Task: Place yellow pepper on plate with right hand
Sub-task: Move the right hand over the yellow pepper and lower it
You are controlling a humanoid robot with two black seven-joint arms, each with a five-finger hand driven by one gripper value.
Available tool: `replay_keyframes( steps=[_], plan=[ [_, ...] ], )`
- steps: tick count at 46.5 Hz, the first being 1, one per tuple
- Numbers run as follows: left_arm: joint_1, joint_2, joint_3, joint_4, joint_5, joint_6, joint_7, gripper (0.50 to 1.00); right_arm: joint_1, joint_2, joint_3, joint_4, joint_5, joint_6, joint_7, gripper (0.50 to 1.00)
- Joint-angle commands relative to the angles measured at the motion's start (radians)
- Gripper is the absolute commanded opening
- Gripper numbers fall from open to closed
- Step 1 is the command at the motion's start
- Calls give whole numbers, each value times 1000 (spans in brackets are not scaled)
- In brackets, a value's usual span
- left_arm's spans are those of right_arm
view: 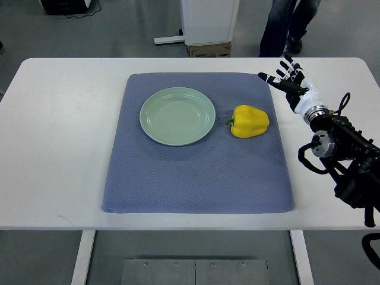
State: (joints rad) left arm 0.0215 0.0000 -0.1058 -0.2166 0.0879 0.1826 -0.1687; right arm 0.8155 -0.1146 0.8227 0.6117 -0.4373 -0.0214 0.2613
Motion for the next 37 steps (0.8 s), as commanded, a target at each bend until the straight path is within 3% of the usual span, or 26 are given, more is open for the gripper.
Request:
replay_keyframes(
  steps=[1, 9, 22, 37],
  plan=[
    [0, 0, 0, 0, 1, 0, 0, 1000, 4, -22, -31, 2, 0, 0, 12, 1000],
    [0, 0, 0, 0, 0, 1, 0, 1000, 39, -49, -115, 3, -1, 5, 42, 1000],
    [0, 0, 0, 0, 0, 0, 0, 1000, 117, -149, -425, 48, -6, 26, 182, 1000],
    [0, 0, 0, 0, 1, 0, 0, 1000, 192, -169, -596, 74, -47, 58, 248, 1000]
  ],
)
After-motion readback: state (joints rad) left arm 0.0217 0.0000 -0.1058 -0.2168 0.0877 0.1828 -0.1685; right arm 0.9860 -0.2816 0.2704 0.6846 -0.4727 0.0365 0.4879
